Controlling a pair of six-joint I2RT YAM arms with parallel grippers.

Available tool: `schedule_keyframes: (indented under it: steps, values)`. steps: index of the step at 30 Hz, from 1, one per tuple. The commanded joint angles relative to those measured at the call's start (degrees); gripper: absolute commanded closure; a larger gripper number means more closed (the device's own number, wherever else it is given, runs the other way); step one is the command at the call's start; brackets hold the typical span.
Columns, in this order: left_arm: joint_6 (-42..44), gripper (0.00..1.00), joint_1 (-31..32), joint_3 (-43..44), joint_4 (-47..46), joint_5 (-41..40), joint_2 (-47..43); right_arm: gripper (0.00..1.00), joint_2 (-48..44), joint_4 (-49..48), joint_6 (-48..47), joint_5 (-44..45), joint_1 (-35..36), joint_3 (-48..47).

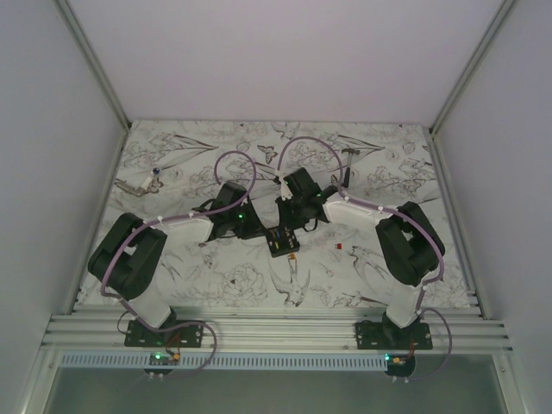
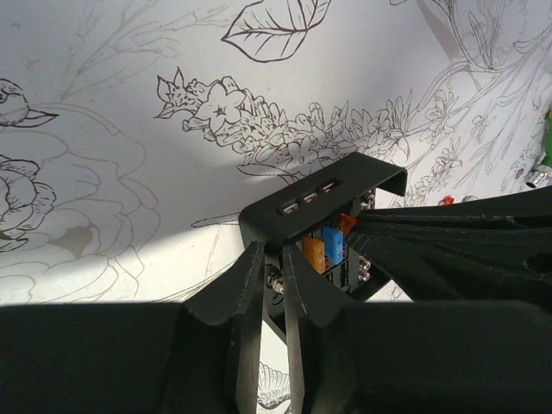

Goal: Snap on the fuse box
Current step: Install the fuse at the fuse box base.

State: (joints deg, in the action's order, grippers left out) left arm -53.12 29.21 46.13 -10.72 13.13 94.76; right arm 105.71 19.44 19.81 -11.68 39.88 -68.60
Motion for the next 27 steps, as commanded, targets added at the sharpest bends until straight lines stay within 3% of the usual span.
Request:
schedule_keyframes:
  steps: [1, 3, 18, 27]
  values:
    - [-0.13, 0.83, 0.31, -1.34, 1.80, -1.79, -1.17, 0.95, -0.05, 2.66, 0.06, -0.69, 0.05, -0.22]
    - [-0.22, 0.83, 0.32, -1.47, 1.84, -2.07, -1.26, 1.00, -0.02, 3.04, -0.21, -0.20, 0.11, 0.73]
    - [-0.67, 0.85, 0.34, -1.77, 2.84, -3.27, -0.92, 1.00, 1.27, 1.58, -1.26, 8.66, 0.55, 16.03]
    - [-0.27, 0.85, -0.18, -2.73, 5.13, -5.21, -2.69, 1.00, 1.34, 0.17, -3.62, 9.38, 1.00, 15.73]
